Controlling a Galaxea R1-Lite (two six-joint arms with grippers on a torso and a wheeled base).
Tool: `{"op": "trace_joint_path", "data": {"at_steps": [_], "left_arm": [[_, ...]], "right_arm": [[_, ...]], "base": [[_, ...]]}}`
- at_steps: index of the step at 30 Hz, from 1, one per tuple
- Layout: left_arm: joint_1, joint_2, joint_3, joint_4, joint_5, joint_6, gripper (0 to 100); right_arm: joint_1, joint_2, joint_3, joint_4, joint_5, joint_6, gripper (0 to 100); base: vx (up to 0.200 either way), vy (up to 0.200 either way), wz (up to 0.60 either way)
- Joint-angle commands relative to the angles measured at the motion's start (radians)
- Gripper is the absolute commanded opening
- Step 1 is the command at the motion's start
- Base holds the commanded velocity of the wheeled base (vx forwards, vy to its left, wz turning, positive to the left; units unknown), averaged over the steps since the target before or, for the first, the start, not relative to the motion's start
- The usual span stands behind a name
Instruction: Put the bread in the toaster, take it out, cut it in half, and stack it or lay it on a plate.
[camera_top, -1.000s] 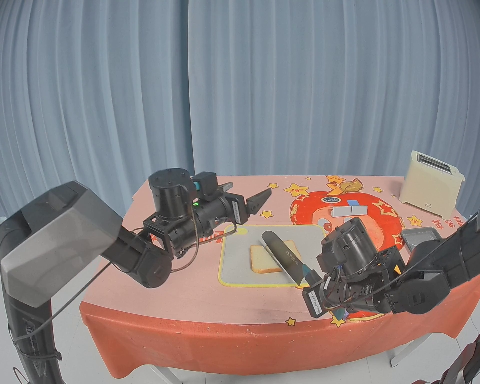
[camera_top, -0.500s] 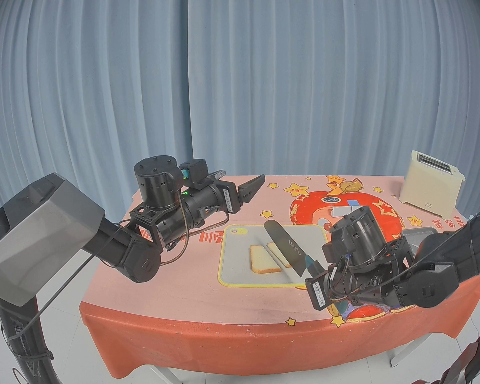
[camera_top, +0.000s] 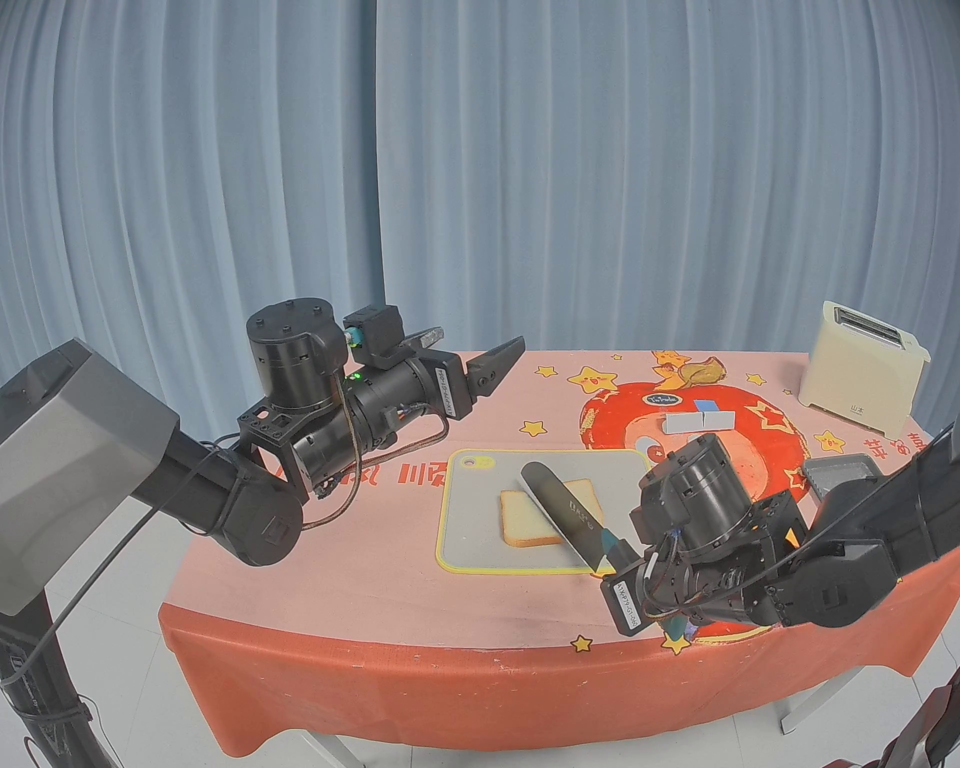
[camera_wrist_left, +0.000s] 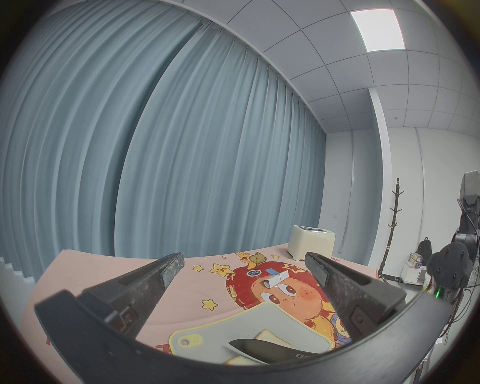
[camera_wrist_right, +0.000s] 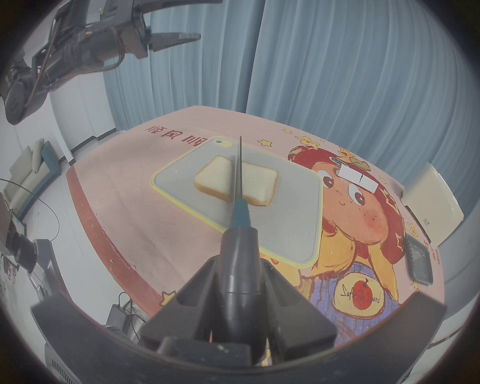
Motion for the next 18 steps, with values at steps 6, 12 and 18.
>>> {"op": "trace_joint_path", "data": {"at_steps": [6,12,18], "left_arm": [[-0.001,-0.009,0.005,-0.001,0.0,0.007,100],[-0.004,-0.007,0.019,-0.005,0.001,0.008,100],[-0.007,-0.027,0.04,-0.007,0.0,0.01,100]], "right_arm": [[-0.026,-0.001,-0.005,0.0,-0.003,-0.002,0],[-0.028,-0.003,-0.005,0.0,-0.011,0.0,0],[-0.026,-0.023,-0.002,-0.002,-0.009,0.001,0]], "base": [[0.0,0.0,0.0],[0.0,0.0,0.0],[0.0,0.0,0.0]]}}
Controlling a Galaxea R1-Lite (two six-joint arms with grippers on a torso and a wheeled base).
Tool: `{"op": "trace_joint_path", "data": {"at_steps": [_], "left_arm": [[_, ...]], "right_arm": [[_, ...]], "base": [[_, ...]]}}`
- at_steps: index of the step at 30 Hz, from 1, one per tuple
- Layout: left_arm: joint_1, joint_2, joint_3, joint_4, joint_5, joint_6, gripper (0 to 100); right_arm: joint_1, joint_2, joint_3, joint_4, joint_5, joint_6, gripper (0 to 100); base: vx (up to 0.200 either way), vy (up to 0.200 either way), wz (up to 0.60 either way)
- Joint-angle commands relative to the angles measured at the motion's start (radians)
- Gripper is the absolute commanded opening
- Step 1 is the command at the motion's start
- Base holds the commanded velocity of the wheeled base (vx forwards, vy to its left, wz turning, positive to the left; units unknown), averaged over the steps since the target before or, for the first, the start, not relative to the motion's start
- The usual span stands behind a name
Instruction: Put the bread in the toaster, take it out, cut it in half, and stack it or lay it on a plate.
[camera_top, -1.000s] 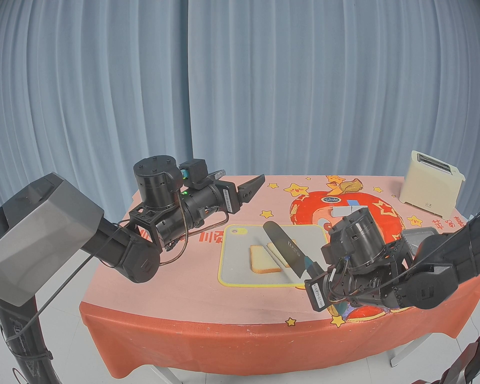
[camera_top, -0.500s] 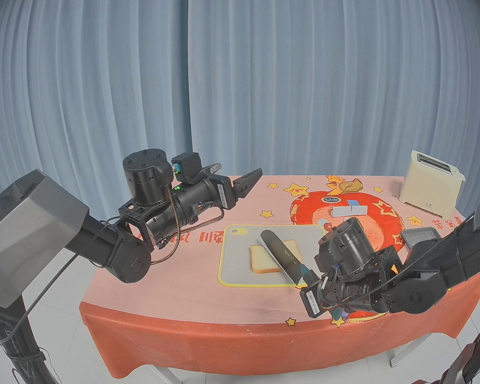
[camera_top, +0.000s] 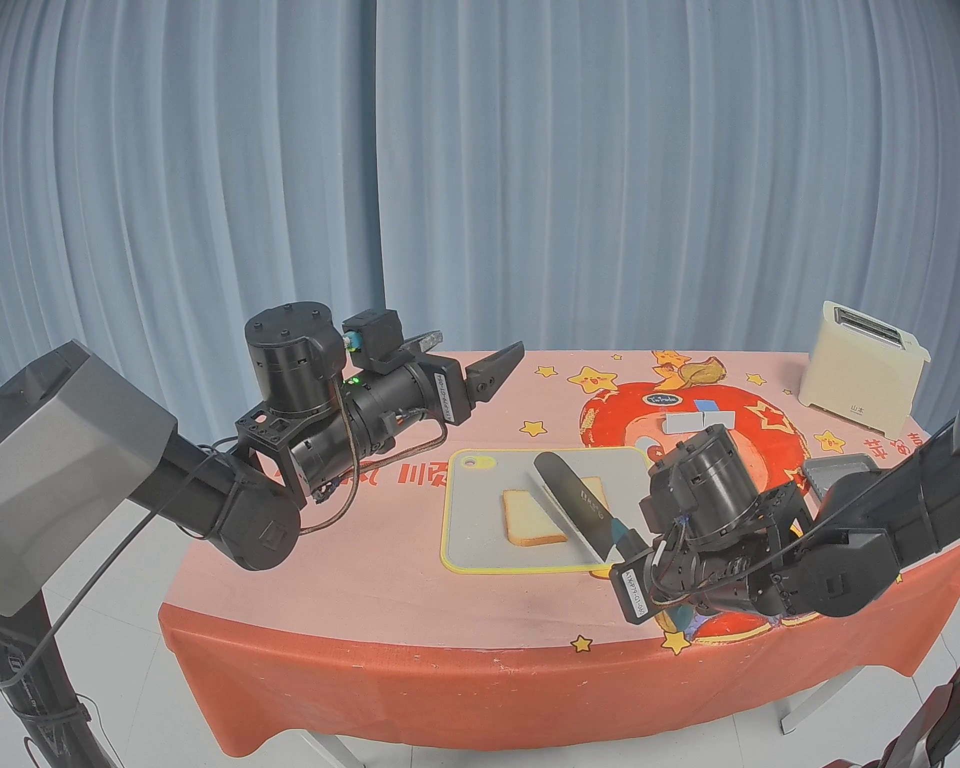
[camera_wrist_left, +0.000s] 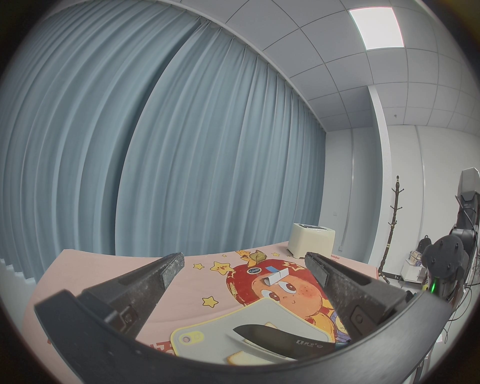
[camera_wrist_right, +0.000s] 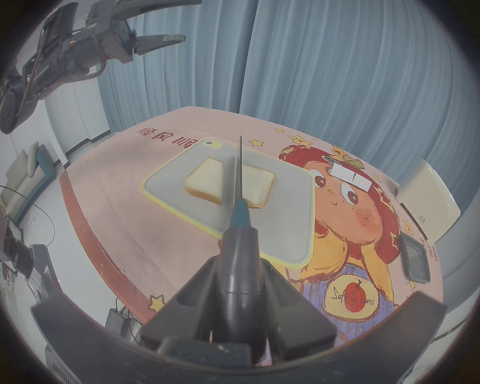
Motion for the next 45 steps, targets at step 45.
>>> {"op": "trace_joint_path", "data": {"at_steps": [45], "left_arm": [[0.566,-0.985,0.985,-0.057,0.08,0.164,100]], "right_arm": [[-0.201,-0.412,0.139,0.002,0.049,-0.045,0]], "base": [[0.0,0.0,0.0]]}}
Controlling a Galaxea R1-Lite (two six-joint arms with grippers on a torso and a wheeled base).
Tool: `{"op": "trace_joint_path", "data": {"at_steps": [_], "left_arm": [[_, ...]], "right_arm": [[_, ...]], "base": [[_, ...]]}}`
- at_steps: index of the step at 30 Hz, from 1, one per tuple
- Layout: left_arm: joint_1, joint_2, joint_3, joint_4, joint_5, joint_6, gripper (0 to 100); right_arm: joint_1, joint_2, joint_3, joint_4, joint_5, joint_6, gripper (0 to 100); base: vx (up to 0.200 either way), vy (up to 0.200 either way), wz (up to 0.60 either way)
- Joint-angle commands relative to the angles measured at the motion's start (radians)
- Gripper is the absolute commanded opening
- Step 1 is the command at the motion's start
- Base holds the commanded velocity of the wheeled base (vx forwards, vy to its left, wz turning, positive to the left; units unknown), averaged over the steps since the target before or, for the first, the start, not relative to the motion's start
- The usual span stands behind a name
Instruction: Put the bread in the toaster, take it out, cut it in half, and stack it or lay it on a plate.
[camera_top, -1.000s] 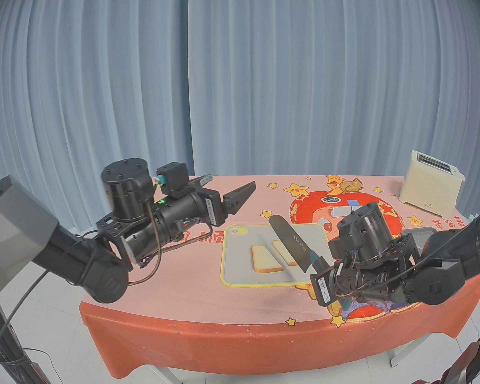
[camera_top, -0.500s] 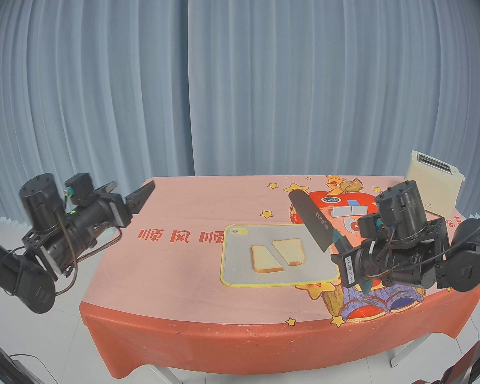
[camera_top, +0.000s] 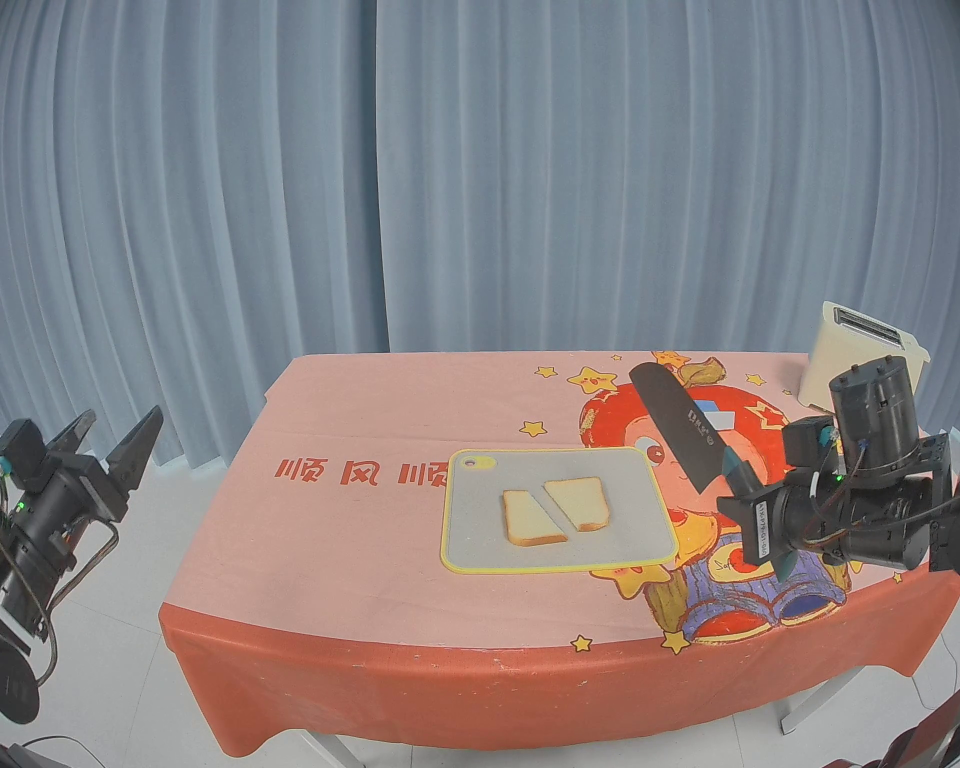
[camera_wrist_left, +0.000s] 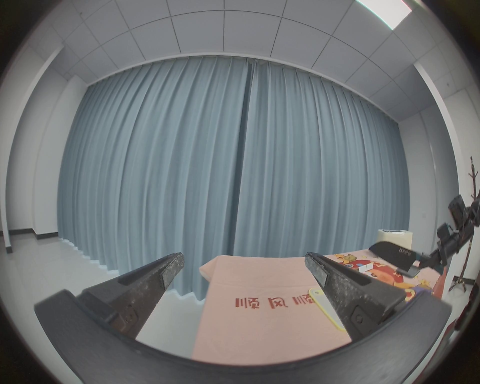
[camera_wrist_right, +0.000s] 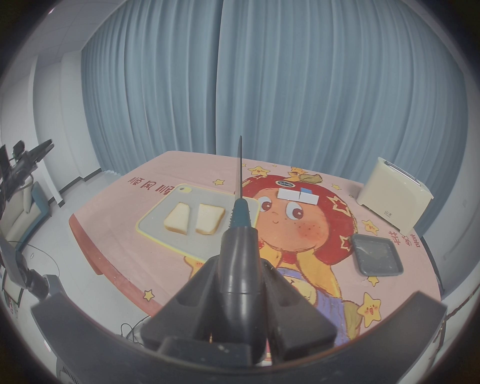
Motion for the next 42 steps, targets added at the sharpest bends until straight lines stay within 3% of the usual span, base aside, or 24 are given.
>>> {"op": "trace_joint_path", "data": {"at_steps": [1,3,8,9,20,22,25,26,28,30,33,34,35,37,40,42], "left_arm": [[0.021,-0.23,0.094,0.116,-0.003,0.075,100],[0.016,-0.322,0.112,0.217,-0.004,0.105,100],[0.016,-0.469,0.12,0.383,-0.004,0.145,100],[0.016,-0.532,0.117,0.469,-0.004,0.157,100],[0.008,-0.851,0.129,0.848,-0.003,0.165,100],[0.005,-0.952,0.134,0.964,-0.003,0.171,100],[-0.01,-1.126,0.135,1.134,0.0,0.231,100],[-0.01,-1.181,0.129,1.171,0.003,0.237,100],[-0.012,-1.198,0.129,1.171,0.012,0.248,100],[-0.012,-1.183,0.137,1.139,0.052,0.246,100],[-0.016,-1.181,0.137,1.145,0.127,0.236,100],[-0.038,-1.184,0.135,1.161,0.212,0.19,100],[-0.042,-1.187,0.134,1.165,0.218,0.173,100],[-0.048,-1.202,0.135,1.18,0.253,0.084,100],[-0.048,-1.202,0.138,1.177,0.226,0.012,100],[-0.048,-1.202,0.138,1.179,0.216,0.016,100]], "right_arm": [[-0.024,-0.064,0.006,0.0,0.002,-0.011,0],[-0.024,-0.083,0.009,0.002,0.001,-0.012,0],[-0.026,-0.12,0.007,0.002,0.002,-0.014,0],[-0.027,-0.13,0.007,0.002,0.002,-0.021,0],[-0.027,-0.136,0.007,0.0,0.002,-0.024,0],[-0.026,-0.136,0.009,0.0,0.002,-0.024,0],[-0.023,-0.143,0.009,0.0,0.002,-0.026,0],[-0.023,-0.143,0.009,-0.001,0.002,-0.026,0],[-0.026,-0.143,0.009,-0.001,0.002,-0.026,0],[-0.029,-0.143,0.009,0.0,0.002,-0.026,0],[-0.029,-0.143,0.009,0.0,0.002,-0.026,0],[-0.029,-0.143,0.013,0.0,0.002,-0.024,0],[-0.029,-0.144,0.015,0.0,0.002,-0.024,0],[-0.029,-0.144,0.018,-0.003,0.002,-0.024,0],[-0.029,-0.144,0.018,-0.003,0.002,-0.023,0],[-0.029,-0.144,0.02,-0.003,0.002,-0.023,0]], "base": [[0.0,0.0,0.0],[0.0,0.0,0.0],[0.0,0.0,0.0],[0.0,0.0,0.0],[0.0,0.0,0.0],[0.0,0.0,0.0],[0.0,0.0,0.0],[0.0,0.0,0.0],[0.0,0.0,0.0],[0.0,0.0,0.0],[0.0,0.0,0.0],[0.0,0.0,0.0],[0.0,0.0,0.0],[0.0,0.0,0.0],[0.0,0.0,0.0],[0.0,0.0,0.0]]}}
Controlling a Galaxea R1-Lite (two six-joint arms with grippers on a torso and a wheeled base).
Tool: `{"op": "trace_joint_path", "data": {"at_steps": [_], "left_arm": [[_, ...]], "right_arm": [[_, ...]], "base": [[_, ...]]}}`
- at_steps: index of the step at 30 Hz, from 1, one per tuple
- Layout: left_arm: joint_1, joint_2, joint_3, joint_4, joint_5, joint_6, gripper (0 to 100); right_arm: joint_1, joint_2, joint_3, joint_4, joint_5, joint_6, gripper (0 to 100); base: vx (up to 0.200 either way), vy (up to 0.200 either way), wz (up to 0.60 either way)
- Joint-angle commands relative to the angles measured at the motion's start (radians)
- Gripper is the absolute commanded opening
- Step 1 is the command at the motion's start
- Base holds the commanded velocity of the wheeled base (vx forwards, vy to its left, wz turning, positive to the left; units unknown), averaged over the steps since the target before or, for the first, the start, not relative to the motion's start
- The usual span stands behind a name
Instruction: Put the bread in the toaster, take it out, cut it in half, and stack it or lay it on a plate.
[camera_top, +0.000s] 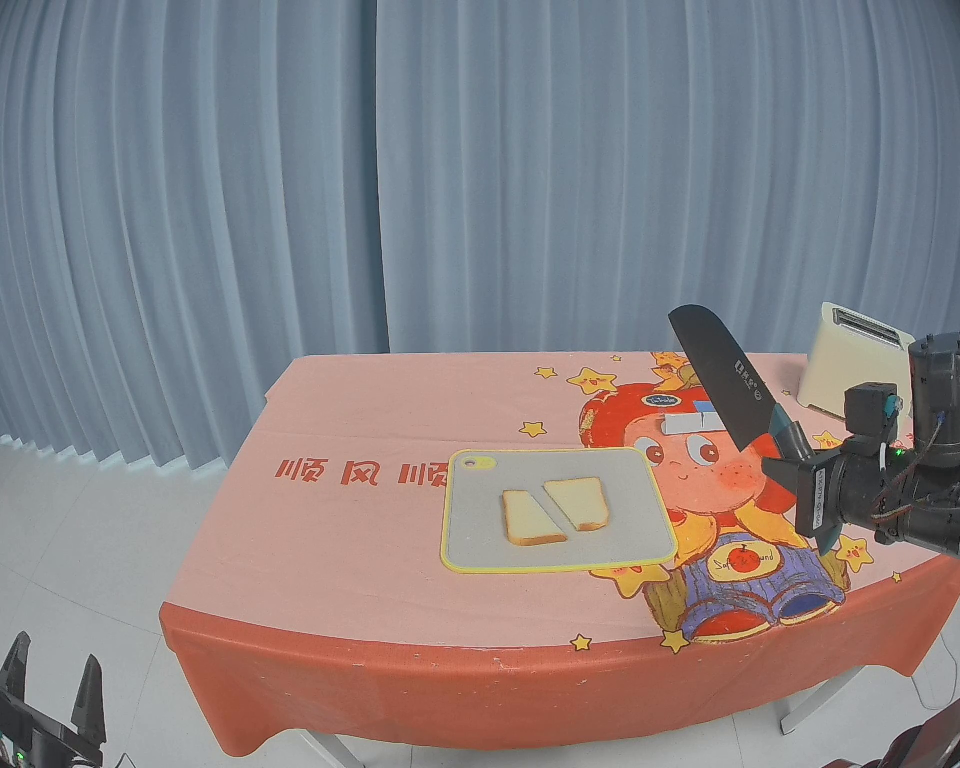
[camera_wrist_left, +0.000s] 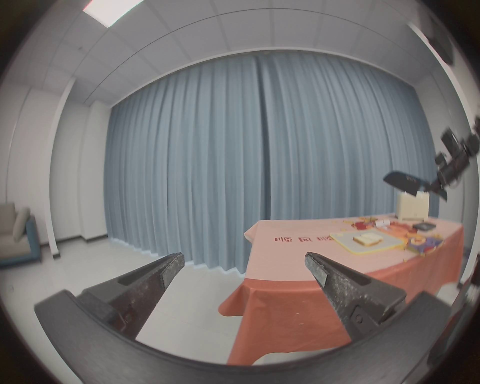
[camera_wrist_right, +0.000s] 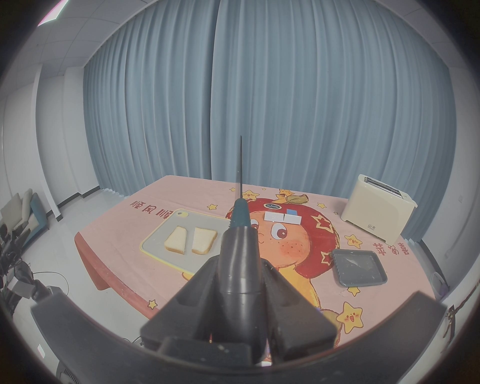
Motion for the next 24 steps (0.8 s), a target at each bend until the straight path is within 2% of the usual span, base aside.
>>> {"op": "trace_joint_path", "data": {"at_steps": [1,3,4,5,6,8,11,13,14,16,19,21,22,24], "left_arm": [[-0.013,-0.014,0.018,0.012,-0.035,-0.019,100],[-0.013,-0.013,0.016,0.017,-0.044,-0.006,100],[-0.013,-0.013,0.018,0.023,-0.087,0.018,100],[-0.013,-0.013,0.018,0.029,-0.101,0.026,100],[-0.015,-0.013,0.018,0.044,-0.165,0.061,100],[-0.015,-0.013,0.018,0.047,-0.193,0.084,100],[-0.015,-0.013,0.018,0.049,-0.187,0.08,100],[-0.013,-0.013,0.018,0.046,-0.162,0.069,100],[-0.013,-0.013,0.018,0.044,-0.113,0.049,100],[-0.013,-0.013,0.018,0.044,-0.092,0.043,100],[-0.013,-0.013,0.018,0.044,-0.096,0.044,100],[-0.015,-0.013,0.018,0.044,-0.113,0.049,100],[-0.015,-0.013,0.018,0.046,-0.155,0.05,100],[-0.016,-0.013,0.018,0.047,-0.158,0.05,100]], "right_arm": [[0.0,-0.001,0.003,-0.001,0.0,0.001,0],[0.0,-0.004,0.003,-0.001,0.0,0.001,0],[-0.002,-0.004,0.003,-0.001,0.001,-0.001,0],[-0.002,-0.004,0.003,-0.001,0.001,-0.001,0],[-0.011,-0.006,0.003,-0.001,0.001,-0.001,0],[-0.017,-0.007,0.003,0.0,0.001,-0.002,0],[-0.028,-0.004,0.003,0.0,0.001,-0.002,0],[-0.036,-0.004,0.003,0.0,0.001,-0.002,0],[-0.039,-0.004,0.002,0.0,0.001,-0.002,0],[-0.042,-0.006,0.0,0.0,0.001,-0.002,0],[-0.045,-0.007,0.002,0.0,0.001,-0.002,0],[-0.045,-0.01,0.0,0.0,0.001,-0.002,0],[-0.045,-0.012,0.0,0.0,0.001,-0.002,0],[-0.046,-0.012,0.0,0.0,0.001,-0.002,0]], "base": [[0.0,0.0,0.0],[0.0,0.0,0.0],[0.0,0.0,0.0],[0.0,0.0,0.0],[0.0,0.0,0.0],[0.0,0.0,0.0],[0.0,0.0,0.0],[0.0,0.0,0.0],[0.0,0.0,0.0],[0.0,0.0,0.0],[0.0,0.0,0.0],[0.0,0.0,0.0],[0.0,0.0,0.0],[0.0,0.0,0.0]]}}
